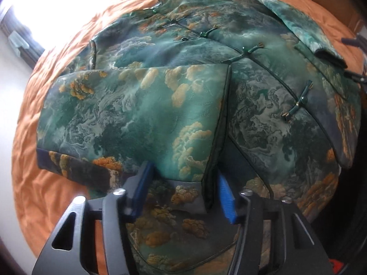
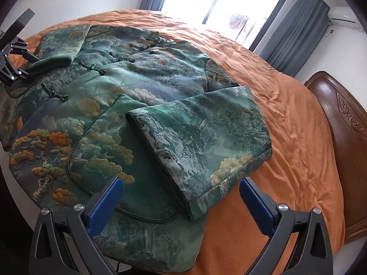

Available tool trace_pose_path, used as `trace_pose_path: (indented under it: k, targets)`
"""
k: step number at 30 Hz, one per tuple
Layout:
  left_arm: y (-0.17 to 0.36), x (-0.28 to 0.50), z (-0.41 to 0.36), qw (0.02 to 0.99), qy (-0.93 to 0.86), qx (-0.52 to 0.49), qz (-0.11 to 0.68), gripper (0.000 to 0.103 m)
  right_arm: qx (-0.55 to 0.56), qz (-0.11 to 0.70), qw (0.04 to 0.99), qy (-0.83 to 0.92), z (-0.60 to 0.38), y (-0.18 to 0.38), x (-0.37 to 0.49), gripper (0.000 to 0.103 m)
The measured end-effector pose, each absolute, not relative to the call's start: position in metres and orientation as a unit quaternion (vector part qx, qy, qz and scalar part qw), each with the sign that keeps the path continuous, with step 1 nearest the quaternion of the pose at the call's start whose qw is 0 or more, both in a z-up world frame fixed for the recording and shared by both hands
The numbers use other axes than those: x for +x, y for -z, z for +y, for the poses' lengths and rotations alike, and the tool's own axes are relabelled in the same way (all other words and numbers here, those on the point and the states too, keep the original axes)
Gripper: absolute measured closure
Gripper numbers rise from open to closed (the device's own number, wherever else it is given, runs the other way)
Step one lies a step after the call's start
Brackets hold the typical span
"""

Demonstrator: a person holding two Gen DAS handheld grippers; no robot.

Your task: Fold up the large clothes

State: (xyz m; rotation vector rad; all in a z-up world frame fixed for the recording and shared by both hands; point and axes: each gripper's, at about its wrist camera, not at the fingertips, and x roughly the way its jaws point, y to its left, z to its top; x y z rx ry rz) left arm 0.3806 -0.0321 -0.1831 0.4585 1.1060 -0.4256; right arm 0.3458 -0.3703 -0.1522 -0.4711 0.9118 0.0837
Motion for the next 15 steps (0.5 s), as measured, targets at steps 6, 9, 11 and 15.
trace_pose_path:
  k: [6,9,11,15]
  targets:
    - [0.168,0.382,-0.021,0.815,0.198,0.188,0.511,0.093,-0.222,0.47,0.853,-0.049,-0.371,0.177,0.377,0.046]
    - [0.133,0.389,0.007,0.841,0.181,0.149,0.487,0.093,-0.182,0.473,0.861,-0.036,-0.381,0.166,0.384,0.091]
    - [0.101,0.397,0.039,0.863,0.157,0.112,0.468,0.093,-0.145,0.452,0.88,-0.018,-0.392,0.14,0.385,0.093]
    - [0.043,0.418,0.124,0.897,0.092,0.014,0.433,0.093,-0.088,0.396,0.914,0.016,-0.429,0.075,0.388,0.094]
